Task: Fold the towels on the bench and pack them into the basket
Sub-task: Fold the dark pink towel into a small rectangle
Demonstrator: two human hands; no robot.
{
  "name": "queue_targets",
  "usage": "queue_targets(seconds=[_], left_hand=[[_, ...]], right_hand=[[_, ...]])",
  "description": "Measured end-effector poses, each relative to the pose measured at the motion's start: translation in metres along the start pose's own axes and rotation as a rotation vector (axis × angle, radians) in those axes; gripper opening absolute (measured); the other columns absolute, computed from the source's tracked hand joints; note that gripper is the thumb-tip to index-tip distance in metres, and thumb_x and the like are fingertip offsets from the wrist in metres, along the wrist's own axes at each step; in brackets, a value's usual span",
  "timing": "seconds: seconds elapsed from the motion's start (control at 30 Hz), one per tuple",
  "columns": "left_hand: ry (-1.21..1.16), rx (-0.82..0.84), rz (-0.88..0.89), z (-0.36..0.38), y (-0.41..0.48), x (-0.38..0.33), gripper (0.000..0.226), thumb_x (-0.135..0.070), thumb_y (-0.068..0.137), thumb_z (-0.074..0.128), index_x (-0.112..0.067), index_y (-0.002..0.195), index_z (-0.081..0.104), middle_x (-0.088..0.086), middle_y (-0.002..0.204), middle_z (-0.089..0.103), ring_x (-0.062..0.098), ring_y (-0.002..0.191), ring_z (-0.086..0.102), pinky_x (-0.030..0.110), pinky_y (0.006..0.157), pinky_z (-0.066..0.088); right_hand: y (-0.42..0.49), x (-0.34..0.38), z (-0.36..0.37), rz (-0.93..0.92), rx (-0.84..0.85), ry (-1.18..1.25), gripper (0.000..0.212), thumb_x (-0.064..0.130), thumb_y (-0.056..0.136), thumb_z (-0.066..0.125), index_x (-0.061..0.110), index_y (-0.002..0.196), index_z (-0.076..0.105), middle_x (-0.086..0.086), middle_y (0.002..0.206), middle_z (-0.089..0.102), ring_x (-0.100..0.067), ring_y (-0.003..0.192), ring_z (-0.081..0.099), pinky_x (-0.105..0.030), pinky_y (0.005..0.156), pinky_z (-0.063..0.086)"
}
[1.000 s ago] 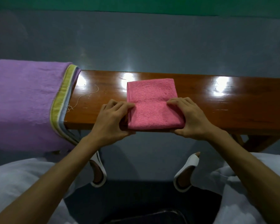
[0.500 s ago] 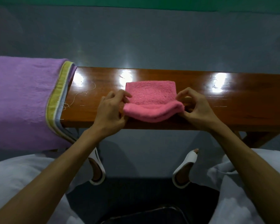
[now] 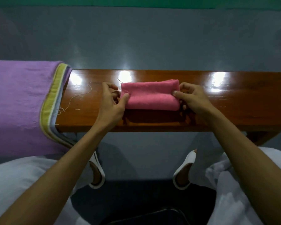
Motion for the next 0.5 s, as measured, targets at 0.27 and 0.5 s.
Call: queue_targets(seconds=[0.27,0.5], left_hand=[[0.049,-0.071,0.154,0.006,0.011,-0.014,0.035,-0.027,0.104,0.059,-0.014,0.128,0.037,0.002,0.099,0.064,0.013,0.083,0.069,0.032,0.059,0.061],[0.061,0.088,0.093,0.009,0.020,-0.009,0.049,-0.019,0.103,0.060,-0.026,0.143,0.032,0.006,0.124,0.062,0.008,0.089,0.067,0.021,0.066,0.058]], right_hand=[[0.008,0.002,0.009,-0.015,-0.129,-0.123,0.019,0.025,0.104,0.056,0.008,0.108,0.065,-0.005,0.089,0.068,-0.003,0.048,0.059,-0.019,0.044,0.048],[0.008,-0.001,0.004,-0.036,-0.229,-0.268,0.015,0.028,0.101,0.059,0.016,0.094,0.067,-0.005,0.075,0.069,-0.014,0.047,0.061,-0.034,0.049,0.054]])
Point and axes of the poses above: each hand's wrist, its own y-axis towards the middle knuckle, its own z-axis out of the palm, x = y × z, the point moved 3 cm from there along y, towards the middle knuckle
